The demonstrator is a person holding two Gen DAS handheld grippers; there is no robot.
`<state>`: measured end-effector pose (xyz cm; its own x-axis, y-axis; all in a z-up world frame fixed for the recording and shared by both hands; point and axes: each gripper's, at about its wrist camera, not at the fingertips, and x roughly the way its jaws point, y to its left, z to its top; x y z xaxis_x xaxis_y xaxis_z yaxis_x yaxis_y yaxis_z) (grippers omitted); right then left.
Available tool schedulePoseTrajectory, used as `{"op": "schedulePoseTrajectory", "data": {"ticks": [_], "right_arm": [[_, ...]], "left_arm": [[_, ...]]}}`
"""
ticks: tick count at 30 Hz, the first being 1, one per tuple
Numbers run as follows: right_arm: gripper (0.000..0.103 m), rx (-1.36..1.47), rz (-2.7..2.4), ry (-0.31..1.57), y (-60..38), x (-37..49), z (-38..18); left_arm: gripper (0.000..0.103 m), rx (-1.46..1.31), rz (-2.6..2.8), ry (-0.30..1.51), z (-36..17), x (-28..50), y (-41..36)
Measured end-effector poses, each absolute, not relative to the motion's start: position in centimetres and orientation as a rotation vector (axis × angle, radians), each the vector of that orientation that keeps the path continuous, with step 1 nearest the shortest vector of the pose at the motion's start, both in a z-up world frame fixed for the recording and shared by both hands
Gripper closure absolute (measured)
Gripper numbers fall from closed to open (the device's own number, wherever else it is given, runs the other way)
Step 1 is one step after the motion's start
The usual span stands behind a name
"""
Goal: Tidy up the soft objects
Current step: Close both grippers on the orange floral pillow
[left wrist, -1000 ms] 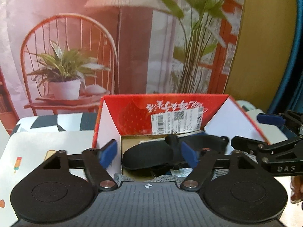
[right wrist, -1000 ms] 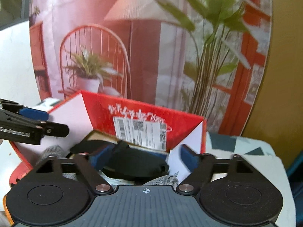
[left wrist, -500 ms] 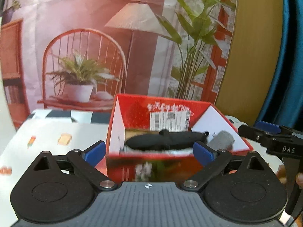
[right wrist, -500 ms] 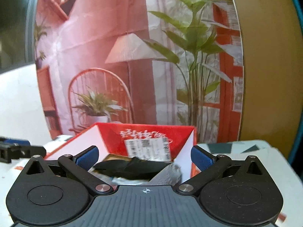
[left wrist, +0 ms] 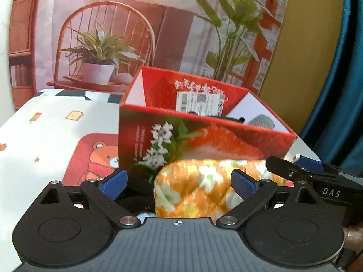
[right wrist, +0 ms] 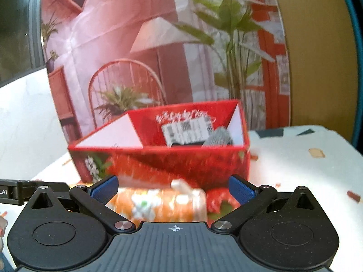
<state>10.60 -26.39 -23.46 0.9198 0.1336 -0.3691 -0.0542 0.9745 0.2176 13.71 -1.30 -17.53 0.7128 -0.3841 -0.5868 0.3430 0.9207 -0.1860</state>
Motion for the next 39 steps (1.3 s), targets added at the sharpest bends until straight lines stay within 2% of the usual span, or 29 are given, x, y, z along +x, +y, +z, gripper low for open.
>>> {"op": "schedulePoseTrajectory", "data": {"ticks": [4, 6, 8, 11, 13, 18, 24, 26, 27, 29, 31, 34, 37, 39], "right_arm": [[0.0, 0.22, 0.119, 0.41, -26.1, 10.3, -25.0], [0.0, 0.229, 0.133, 0.416, -26.1, 10.2, -25.7], [0.001, 0.233, 0.149, 0.421, -26.3, 10.2, -26.3], [0.002, 0.236, 0.165, 0.422, -26.3, 9.9, -27.1], [0.007, 0.242, 0.177, 0.42, -26.3, 9.7, -27.5], [0.008, 0.271, 0.193, 0.412, -26.7, 9.5, -27.8], [0.012, 0.292, 0.225, 0.421, -26.8, 9.9, -27.8], [0.019, 0.3, 0.233, 0.418, -26.9, 9.9, -27.7], [0.027, 0.305, 0.237, 0.415, -27.0, 9.8, -27.6], [0.035, 0.306, 0.238, 0.407, -27.0, 9.6, -27.3], [0.048, 0.307, 0.242, 0.394, -27.1, 9.4, -26.7], [0.061, 0.302, 0.249, 0.368, -27.3, 9.0, -25.6], [0.072, 0.293, 0.254, 0.334, -27.4, 8.6, -24.2], [0.074, 0.287, 0.256, 0.313, -27.5, 8.5, -23.3]], "left_arm": [[0.007, -0.077, -0.411, 0.679, -18.7, 13.6, -1.1], [0.014, -0.086, -0.42, 0.685, -19.1, 13.5, -1.0], [0.028, -0.081, -0.429, 0.7, -19.6, 13.4, -1.0], [0.035, -0.08, -0.448, 0.716, -20.2, 13.2, -1.2], [0.036, -0.086, -0.458, 0.724, -20.6, 13.1, -1.2], [0.037, -0.083, -0.462, 0.723, -21.1, 12.9, -1.1], [0.046, -0.075, -0.469, 0.709, -21.0, 12.8, -1.1], [0.054, -0.074, -0.468, 0.698, -20.8, 12.6, -1.1], [0.057, -0.075, -0.466, 0.69, -20.6, 12.5, -1.0], [0.067, -0.071, -0.453, 0.669, -20.1, 12.3, -0.9], [0.069, -0.074, -0.44, 0.641, -19.4, 12.1, -0.6], [0.072, -0.086, -0.423, 0.582, -17.9, 11.7, -0.1], [0.073, -0.082, -0.415, 0.522, -16.5, 11.1, 0.1], [0.073, -0.079, -0.414, 0.493, -15.6, 10.8, 0.1]]}}
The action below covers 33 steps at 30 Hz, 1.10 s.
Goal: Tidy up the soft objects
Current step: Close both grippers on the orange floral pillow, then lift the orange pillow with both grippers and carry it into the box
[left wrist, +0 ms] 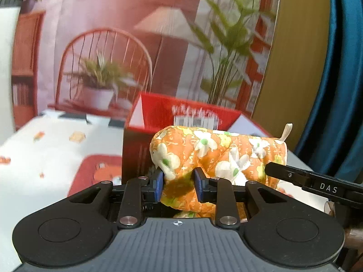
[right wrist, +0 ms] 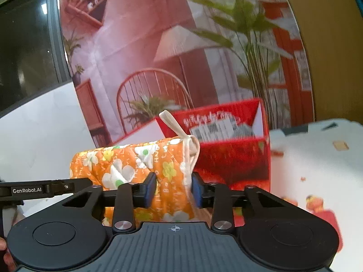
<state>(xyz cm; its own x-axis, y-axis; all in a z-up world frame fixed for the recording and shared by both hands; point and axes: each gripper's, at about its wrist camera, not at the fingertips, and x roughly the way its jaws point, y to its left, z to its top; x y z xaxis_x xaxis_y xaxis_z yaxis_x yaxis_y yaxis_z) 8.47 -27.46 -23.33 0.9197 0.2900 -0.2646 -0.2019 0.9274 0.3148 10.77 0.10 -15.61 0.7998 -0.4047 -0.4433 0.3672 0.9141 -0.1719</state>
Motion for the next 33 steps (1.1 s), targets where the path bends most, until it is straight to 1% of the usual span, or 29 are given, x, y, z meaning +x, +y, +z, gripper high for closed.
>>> {"op": "schedulePoseTrajectory", "data": {"ticks": [4, 10, 14, 20, 26, 33], "right_arm": [[0.076, 0.278, 0.264, 0.272, -27.5, 8.1, -21.7], [0.077, 0.263, 0.271, 0.24, -27.7, 8.3, -19.7], [0.077, 0.262, 0.281, 0.214, -27.9, 9.2, -17.9], [0.077, 0.242, 0.281, 0.185, -28.4, 12.3, -14.3], [0.077, 0.222, 0.251, 0.253, -28.9, 16.6, -12.9], [0.078, 0.264, 0.217, 0.343, -29.9, 19.9, -14.6]], "left_arm": [[0.073, -0.074, -0.419, 0.449, -14.3, 10.1, 0.0], [0.073, -0.087, -0.428, 0.42, -12.9, 10.2, -0.2], [0.073, -0.091, -0.441, 0.373, -11.0, 11.3, -0.2], [0.073, -0.086, -0.462, 0.337, -8.4, 14.9, -1.2], [0.073, -0.081, -0.488, 0.386, -7.8, 19.1, -2.2], [0.073, -0.044, -0.51, 0.425, -8.7, 22.0, -4.2]]}}
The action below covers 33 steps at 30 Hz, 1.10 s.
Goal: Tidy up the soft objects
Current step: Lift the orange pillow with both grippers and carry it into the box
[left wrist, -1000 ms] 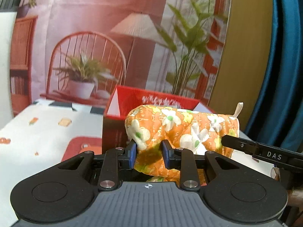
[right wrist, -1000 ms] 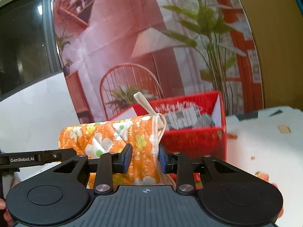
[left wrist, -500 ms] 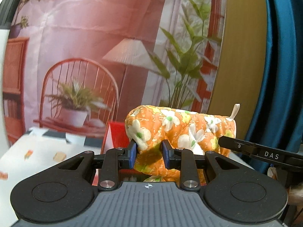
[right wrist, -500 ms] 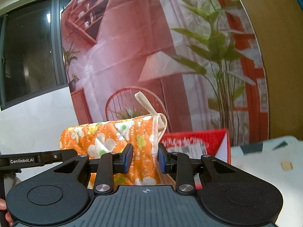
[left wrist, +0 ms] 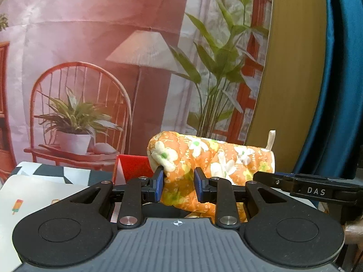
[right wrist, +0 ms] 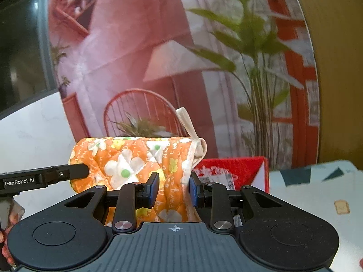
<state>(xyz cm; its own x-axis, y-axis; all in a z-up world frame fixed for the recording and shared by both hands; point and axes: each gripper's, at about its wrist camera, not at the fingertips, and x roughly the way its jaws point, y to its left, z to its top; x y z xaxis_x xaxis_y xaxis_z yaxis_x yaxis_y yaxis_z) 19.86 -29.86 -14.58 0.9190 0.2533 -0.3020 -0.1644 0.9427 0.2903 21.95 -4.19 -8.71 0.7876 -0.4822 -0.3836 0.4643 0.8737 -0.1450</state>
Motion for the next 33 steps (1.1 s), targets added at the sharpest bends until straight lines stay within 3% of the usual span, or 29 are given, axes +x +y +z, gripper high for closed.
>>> {"op": "schedulePoseTrajectory", "data": {"ticks": [11, 21, 33], "right_arm": [[0.078, 0.337, 0.224, 0.345, -30.6, 21.6, -15.1], [0.083, 0.373, 0.197, 0.56, -30.1, 24.4, -18.6], [0.084, 0.214, 0.127, 0.813, -28.2, 29.6, -21.7]], "left_arm": [[0.073, -0.04, -0.536, 0.458, -9.4, 23.9, -5.1], [0.073, -0.026, -0.499, 0.697, -13.7, 27.3, -5.6], [0.073, 0.072, -0.48, 0.845, -16.9, 30.9, -7.3]]}}
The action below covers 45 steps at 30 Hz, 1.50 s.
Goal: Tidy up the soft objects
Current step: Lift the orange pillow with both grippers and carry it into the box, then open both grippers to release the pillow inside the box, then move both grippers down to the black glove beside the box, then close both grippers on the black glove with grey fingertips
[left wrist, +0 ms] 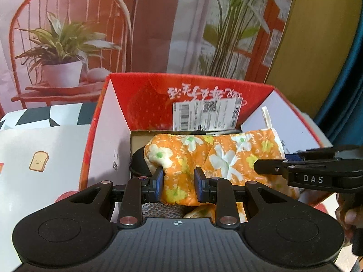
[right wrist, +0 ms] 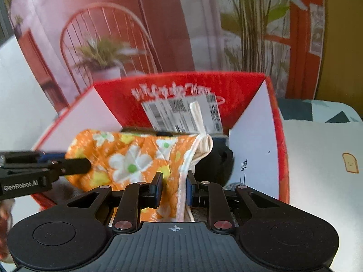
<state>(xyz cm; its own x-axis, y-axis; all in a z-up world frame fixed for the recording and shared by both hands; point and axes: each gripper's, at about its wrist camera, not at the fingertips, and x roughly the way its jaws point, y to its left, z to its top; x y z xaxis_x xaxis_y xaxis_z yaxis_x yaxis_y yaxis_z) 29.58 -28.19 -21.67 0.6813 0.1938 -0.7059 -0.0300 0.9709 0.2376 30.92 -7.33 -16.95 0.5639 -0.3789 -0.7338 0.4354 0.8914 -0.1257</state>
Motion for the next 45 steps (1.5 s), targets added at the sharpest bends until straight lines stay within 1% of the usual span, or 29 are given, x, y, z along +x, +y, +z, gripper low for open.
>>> {"op": "schedulePoseTrajectory", "data": {"ticks": [7, 9, 10, 11, 12, 14, 15, 17, 19, 20, 22, 23, 25, 27, 28, 30, 38, 45], "right_arm": [[0.084, 0.157, 0.115, 0.907, -27.5, 30.6, -22.1], [0.083, 0.156, 0.11, 0.912, -27.4, 30.6, -22.1], [0.082, 0.156, 0.107, 0.911, -27.4, 30.6, -22.1], [0.082, 0.153, 0.103, 0.909, -27.4, 30.6, -22.0], [0.081, 0.146, 0.1, 0.904, -27.3, 30.5, -22.0], [0.076, 0.135, 0.101, 0.881, -27.2, 30.1, -21.8], [0.069, 0.132, 0.108, 0.875, -27.2, 29.9, -21.7], [0.062, 0.122, 0.127, 0.852, -27.1, 29.1, -21.2], [0.043, 0.104, 0.133, 0.815, -27.0, 28.2, -20.3], [0.04, 0.1, 0.148, 0.783, -26.9, 27.6, -19.8], [0.03, 0.094, 0.171, 0.727, -26.9, 26.4, -18.8], [0.028, 0.086, 0.169, 0.704, -26.8, 25.7, -18.3], [0.02, 0.079, 0.177, 0.657, -26.9, 24.5, -17.6], [0.013, 0.075, 0.182, 0.616, -26.9, 23.1, -17.2], [0.012, 0.074, 0.183, 0.595, -27.0, 22.4, -17.0], [0.003, 0.069, 0.187, 0.56, -27.0, 20.9, -16.9], [0.002, 0.029, 0.234, 0.486, -25.3, 14.6, -19.1], [0.003, 0.101, 0.288, 0.557, -22.7, 12.7, -23.7]], "left_arm": [[0.073, 0.088, -0.479, 0.875, -17.8, 31.5, -7.8], [0.069, 0.088, -0.477, 0.866, -17.6, 31.5, -7.8], [0.062, 0.088, -0.48, 0.857, -17.4, 31.4, -7.8], [0.054, 0.089, -0.488, 0.848, -17.3, 31.2, -7.7], [0.049, 0.091, -0.493, 0.838, -17.0, 31.0, -7.6], [0.041, 0.096, -0.499, 0.814, -16.3, 30.5, -7.5], [0.039, 0.1, -0.497, 0.804, -16.0, 30.2, -7.4], [0.029, 0.103, -0.493, 0.776, -15.3, 29.6, -7.0], [0.022, 0.099, -0.495, 0.745, -14.5, 28.8, -6.6], [0.019, 0.097, -0.494, 0.729, -14.2, 28.3, -6.3], [0.013, 0.086, -0.491, 0.695, -13.4, 27.3, -5.9], [0.011, 0.076, -0.49, 0.678, -13.1, 26.7, -5.5], [0.009, 0.068, -0.494, 0.653, -12.5, 25.4, -5.0], [0.009, 0.089, -0.499, 0.635, -12.2, 23.9, -4.6], [0.009, 0.102, -0.496, 0.631, -12.2, 23.1, -4.4], [0.008, 0.117, -0.496, 0.625, -12.2, 21.7, -3.9], [0.008, 0.075, -0.471, 0.671, -15.0, 17.3, -1.1], [0.008, -0.013, -0.406, 0.74, -18.0, 16.6, 1.4]]}}
